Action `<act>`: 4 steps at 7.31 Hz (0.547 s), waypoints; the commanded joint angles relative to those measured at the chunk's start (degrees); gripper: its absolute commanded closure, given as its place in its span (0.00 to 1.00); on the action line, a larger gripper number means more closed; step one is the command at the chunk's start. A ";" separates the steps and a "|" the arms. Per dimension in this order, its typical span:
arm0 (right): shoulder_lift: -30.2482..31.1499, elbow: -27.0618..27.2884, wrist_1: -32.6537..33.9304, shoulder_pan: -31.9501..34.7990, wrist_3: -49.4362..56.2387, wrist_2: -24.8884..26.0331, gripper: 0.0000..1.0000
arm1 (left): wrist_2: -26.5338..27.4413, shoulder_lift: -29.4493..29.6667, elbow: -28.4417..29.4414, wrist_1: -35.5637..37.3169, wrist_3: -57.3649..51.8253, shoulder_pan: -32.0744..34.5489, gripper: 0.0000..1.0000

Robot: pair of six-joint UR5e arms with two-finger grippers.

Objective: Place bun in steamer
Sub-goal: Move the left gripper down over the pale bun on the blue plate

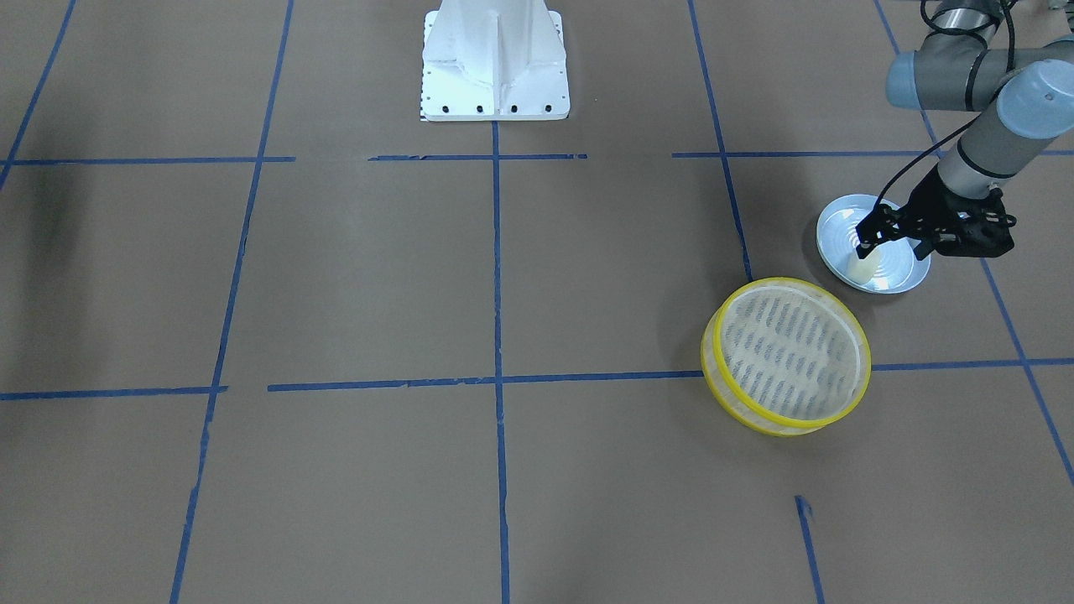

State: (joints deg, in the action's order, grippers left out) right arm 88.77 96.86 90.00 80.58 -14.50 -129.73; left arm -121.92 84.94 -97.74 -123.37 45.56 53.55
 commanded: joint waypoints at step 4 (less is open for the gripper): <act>0.00 0.00 0.00 0.02 0.00 0.00 0.00 | 0.01 0.49 4.03 -4.23 -0.12 -2.83 0.00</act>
State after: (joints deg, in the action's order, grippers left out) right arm 88.77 96.86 90.00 80.57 -14.50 -129.73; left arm -121.89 85.26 -95.56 -125.28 45.45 50.81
